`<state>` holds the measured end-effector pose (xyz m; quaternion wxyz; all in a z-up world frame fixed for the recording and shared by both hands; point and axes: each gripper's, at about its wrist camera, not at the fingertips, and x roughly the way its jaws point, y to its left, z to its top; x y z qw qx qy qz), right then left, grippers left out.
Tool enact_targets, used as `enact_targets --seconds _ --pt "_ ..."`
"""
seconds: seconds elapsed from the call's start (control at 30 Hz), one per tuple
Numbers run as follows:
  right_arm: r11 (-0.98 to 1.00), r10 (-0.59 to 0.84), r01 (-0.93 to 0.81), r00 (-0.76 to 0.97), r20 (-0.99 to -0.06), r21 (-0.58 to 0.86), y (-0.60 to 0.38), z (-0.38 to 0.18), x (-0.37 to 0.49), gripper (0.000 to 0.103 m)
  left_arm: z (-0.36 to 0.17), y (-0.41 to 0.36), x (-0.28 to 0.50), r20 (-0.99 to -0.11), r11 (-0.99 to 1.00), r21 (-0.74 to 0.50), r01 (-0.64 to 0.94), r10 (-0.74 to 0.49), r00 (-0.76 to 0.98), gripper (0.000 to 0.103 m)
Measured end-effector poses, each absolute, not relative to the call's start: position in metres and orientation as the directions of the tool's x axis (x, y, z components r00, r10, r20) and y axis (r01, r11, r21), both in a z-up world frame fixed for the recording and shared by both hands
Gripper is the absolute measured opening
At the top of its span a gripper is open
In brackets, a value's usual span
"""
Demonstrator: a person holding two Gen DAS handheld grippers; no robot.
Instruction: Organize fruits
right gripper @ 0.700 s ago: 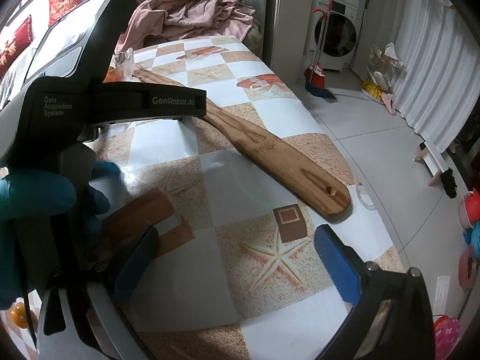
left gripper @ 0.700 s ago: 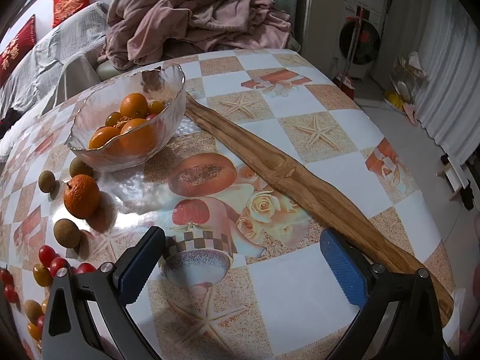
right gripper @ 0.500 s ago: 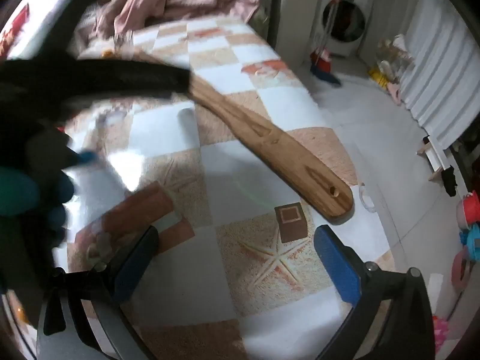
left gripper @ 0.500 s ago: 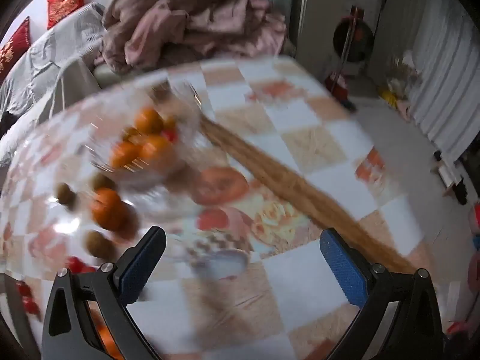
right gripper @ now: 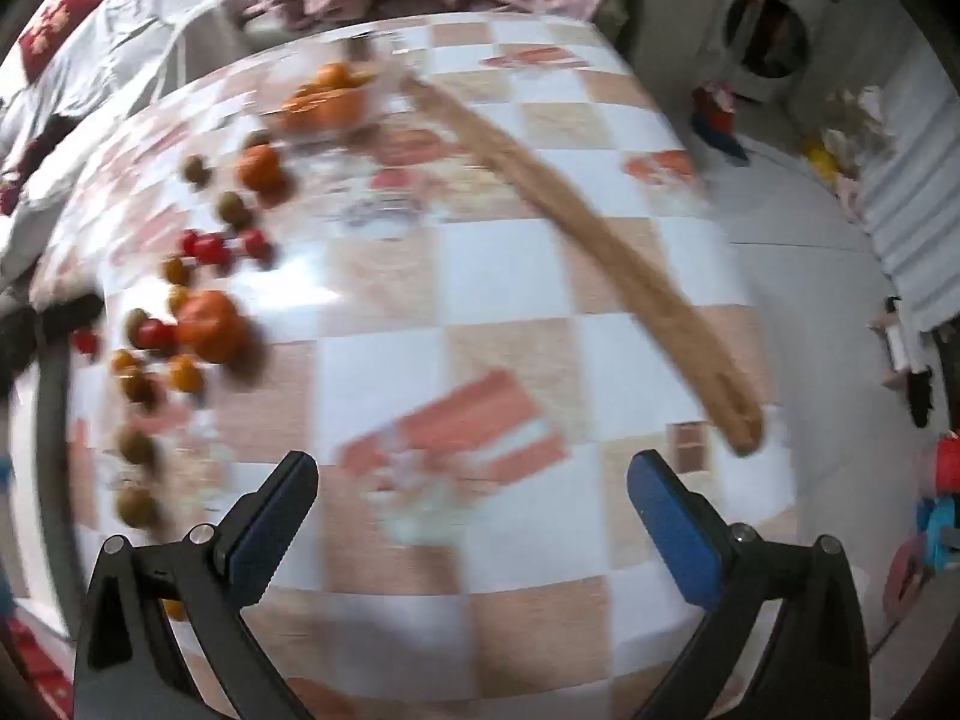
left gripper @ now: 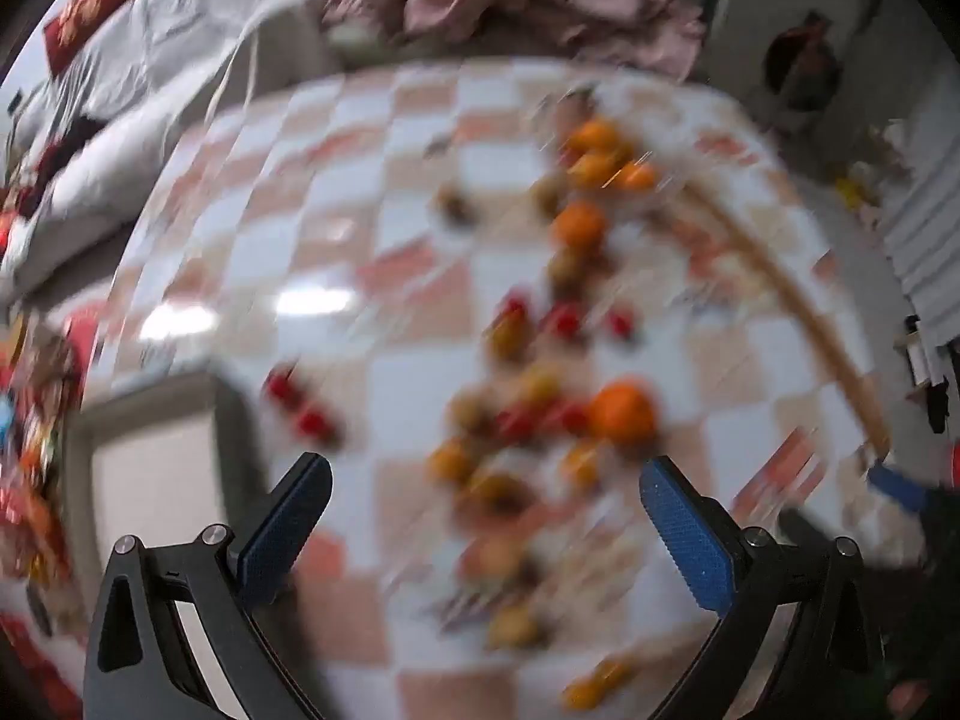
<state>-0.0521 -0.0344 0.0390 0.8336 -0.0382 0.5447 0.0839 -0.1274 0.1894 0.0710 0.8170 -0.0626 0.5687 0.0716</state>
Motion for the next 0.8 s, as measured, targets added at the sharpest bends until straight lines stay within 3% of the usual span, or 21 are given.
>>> enact_targets --seconds 0.27,0.8 --pt "0.963 0.156 -0.26 0.33 -0.931 0.069 0.017 0.053 -0.044 0.103 0.054 0.235 -0.177 -0.956 0.957 -0.014 -0.29 0.073 0.285 0.103" --pt "0.953 0.154 -0.296 0.285 -0.946 0.066 0.036 0.051 -0.051 0.103 0.068 0.225 -0.161 -0.966 0.964 -0.027 -0.263 0.043 0.257 0.103"
